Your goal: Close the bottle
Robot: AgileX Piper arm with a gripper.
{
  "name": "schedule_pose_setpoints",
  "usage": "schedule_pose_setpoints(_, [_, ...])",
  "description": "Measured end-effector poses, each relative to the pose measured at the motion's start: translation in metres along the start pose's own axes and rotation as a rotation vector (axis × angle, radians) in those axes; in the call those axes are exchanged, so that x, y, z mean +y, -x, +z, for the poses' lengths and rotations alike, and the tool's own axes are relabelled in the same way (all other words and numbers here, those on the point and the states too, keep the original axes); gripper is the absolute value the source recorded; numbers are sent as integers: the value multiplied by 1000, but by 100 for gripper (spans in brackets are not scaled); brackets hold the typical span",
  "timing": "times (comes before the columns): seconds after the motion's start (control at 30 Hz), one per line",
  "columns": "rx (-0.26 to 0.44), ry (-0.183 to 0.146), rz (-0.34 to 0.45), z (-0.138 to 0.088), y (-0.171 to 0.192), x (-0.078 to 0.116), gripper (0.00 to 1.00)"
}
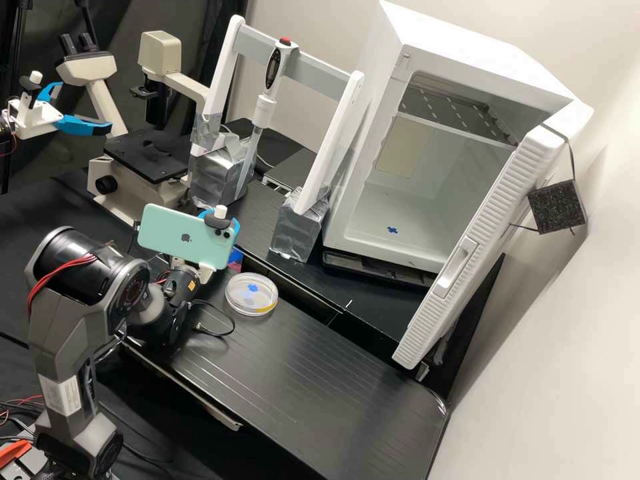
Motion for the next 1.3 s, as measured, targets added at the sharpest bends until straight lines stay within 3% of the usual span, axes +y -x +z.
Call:
schedule_pose_setpoints(0.23, [-10, 11, 4, 7, 3, 4, 0])
schedule_pose_setpoints(0.43, [-27, -25, 21, 12, 7, 7, 0])
schedule_pose_setpoints(0.57, [-30, -27, 18, 13, 8, 6, 0])
schedule_pose_setpoints(1.3, [6, -21, -19, -1, 10, 1, 0])
